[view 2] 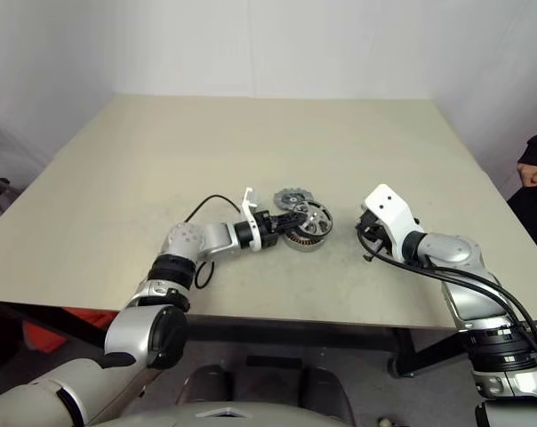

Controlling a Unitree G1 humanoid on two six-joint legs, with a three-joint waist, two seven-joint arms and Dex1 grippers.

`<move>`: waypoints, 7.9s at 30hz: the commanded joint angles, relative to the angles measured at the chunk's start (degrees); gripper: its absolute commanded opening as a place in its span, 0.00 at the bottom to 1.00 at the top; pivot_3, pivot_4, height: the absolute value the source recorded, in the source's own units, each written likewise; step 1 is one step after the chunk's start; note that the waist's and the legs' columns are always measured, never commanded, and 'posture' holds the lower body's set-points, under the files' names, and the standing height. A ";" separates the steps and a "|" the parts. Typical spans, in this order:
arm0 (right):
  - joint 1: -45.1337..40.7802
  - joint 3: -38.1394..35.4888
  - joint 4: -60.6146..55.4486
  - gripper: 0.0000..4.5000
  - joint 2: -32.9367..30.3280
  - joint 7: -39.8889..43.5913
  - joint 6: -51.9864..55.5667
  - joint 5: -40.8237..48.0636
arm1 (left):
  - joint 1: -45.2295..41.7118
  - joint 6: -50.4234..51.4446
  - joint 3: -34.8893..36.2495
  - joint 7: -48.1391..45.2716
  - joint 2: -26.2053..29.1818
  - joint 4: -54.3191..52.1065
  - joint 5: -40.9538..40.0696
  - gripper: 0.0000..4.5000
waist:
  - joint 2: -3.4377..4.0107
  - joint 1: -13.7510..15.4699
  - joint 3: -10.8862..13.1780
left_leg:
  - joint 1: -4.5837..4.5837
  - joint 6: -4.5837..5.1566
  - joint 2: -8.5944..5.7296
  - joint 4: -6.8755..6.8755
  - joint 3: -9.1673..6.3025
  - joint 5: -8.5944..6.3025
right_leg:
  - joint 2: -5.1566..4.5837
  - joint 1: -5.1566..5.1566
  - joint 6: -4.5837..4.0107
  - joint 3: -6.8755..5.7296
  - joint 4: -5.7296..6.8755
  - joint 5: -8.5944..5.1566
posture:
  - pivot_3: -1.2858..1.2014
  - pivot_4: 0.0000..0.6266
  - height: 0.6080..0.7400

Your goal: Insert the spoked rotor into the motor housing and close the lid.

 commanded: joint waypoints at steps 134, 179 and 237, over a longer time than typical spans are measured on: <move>-48.94 31.08 51.93 0.41 1.91 27.18 -66.38 -29.10 | 21.16 -49.28 -29.02 -12.78 20.42 -41.19 39.37 0.37 | 0.15 -1.17 -0.09 | 0.10 -0.35 0.25 0.15 0.04 0.01 | -0.20 -0.11 -0.52 -0.07 0.65 0.25 | 0.52 0.00 1.00; -55.16 34.40 72.05 0.00 13.59 17.71 -78.77 -41.47 | 22.05 -49.03 -28.39 -9.57 20.79 -42.27 40.75 0.37 | 0.14 -3.74 -0.07 | 0.09 -0.28 0.43 0.91 0.05 -0.05 | -0.22 -0.20 -0.42 -0.09 1.58 -0.06 | 0.52 0.00 1.00; -45.68 24.69 33.37 0.00 22.58 32.23 5.95 -18.02 | 32.30 -48.61 -22.46 -4.54 26.42 -49.50 41.95 0.37 | 0.17 -1.84 -0.03 | -0.69 -0.60 0.92 0.93 -0.05 0.13 | 0.05 -0.97 -1.10 -0.58 1.69 -0.05 | 0.52 0.00 1.00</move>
